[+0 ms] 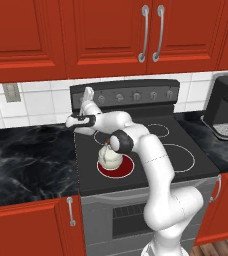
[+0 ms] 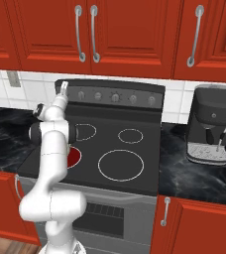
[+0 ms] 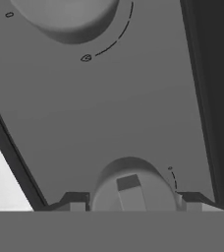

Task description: Lower the heat of the kettle.

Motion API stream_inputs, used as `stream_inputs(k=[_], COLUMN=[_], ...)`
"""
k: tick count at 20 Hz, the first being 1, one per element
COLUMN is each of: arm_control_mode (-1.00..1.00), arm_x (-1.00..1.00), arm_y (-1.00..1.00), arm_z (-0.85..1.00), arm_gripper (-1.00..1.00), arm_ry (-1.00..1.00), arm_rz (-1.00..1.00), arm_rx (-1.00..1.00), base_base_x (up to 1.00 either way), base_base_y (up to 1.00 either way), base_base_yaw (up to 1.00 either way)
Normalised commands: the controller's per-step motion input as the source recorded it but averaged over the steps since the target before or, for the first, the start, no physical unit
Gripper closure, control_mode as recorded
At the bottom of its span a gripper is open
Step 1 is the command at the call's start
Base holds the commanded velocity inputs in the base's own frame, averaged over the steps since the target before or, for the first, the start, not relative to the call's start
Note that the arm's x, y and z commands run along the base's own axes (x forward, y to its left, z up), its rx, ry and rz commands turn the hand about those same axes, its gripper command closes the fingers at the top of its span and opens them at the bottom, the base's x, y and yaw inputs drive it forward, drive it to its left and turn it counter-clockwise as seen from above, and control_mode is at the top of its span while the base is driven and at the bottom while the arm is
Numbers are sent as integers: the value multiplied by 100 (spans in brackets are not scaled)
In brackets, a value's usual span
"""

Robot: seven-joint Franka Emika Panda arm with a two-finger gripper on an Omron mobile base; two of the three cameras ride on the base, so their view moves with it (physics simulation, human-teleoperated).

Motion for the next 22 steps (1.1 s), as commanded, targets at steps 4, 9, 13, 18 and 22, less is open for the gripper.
stream_inputs(k=[4,9,13,18,22], arm_control_mode=[-100,-100,-100,-100,-100], arm_x=[0,0,0,0,0], arm_y=[0,0,0,0,0], arm_z=[0,0,0,0,0], arm_gripper=[100,100,100,100,100], arm_ry=[0,0,0,0,0], arm_rz=[0,1,3,3,4], arm_rx=[13,15,16,14,14], base_base_x=[0,0,0,0,0], base_base_y=[0,0,0,0,0], base_base_yaw=[0,0,0,0,0])
